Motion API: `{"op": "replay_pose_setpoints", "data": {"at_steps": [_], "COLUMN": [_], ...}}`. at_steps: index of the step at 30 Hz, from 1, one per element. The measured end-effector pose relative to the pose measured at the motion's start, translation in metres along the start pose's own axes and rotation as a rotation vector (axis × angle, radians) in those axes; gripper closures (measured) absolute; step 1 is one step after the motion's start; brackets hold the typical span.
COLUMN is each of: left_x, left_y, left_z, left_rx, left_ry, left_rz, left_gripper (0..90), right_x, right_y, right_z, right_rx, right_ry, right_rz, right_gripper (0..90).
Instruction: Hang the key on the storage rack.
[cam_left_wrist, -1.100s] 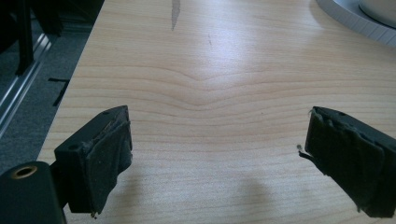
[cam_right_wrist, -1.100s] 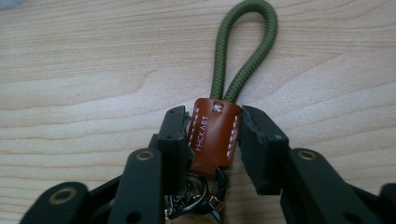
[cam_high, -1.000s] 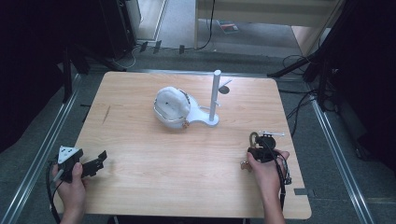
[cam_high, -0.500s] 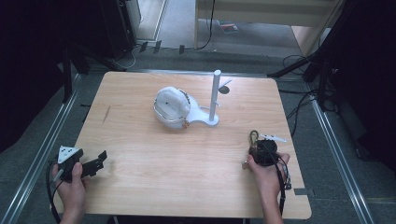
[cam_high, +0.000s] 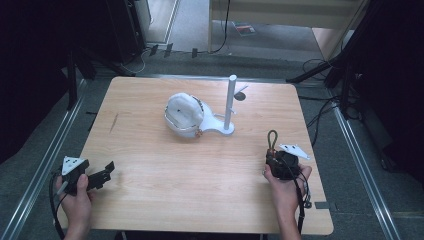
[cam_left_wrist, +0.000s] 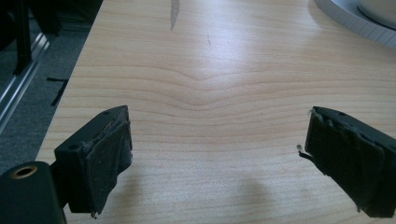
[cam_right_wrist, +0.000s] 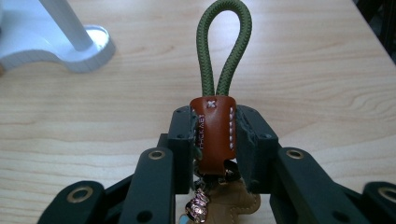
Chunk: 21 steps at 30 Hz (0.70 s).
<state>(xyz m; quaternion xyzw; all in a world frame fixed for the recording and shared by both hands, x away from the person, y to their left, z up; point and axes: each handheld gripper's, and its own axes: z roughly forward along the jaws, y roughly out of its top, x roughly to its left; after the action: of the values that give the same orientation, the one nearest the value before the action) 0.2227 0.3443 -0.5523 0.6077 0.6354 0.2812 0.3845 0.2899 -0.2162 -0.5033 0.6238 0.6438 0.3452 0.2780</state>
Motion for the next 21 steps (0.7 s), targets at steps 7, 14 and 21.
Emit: {"op": "replay_pose_setpoints", "data": {"at_steps": [7,14,21], "left_x": [0.0,0.0,0.0], "left_y": [0.0,0.0,0.0], "left_z": [0.0,0.0,0.0], "left_rx": [0.001,0.001,0.001], "left_ry": [0.0,0.001,0.002], "left_rz": [0.0,0.0,0.0], "left_gripper": [7.8,7.8,7.8], "right_x": [0.007,0.014,0.022], "right_y": [0.002,0.004,0.006], "right_z": [-0.011,-0.019,-0.028], "right_rx": [-0.101,-0.184,-0.266], "right_ry": [0.012,0.026,0.049], "right_rz": [-0.023,-0.05,-0.083], "right_gripper": [69.9,69.9,69.9]}}
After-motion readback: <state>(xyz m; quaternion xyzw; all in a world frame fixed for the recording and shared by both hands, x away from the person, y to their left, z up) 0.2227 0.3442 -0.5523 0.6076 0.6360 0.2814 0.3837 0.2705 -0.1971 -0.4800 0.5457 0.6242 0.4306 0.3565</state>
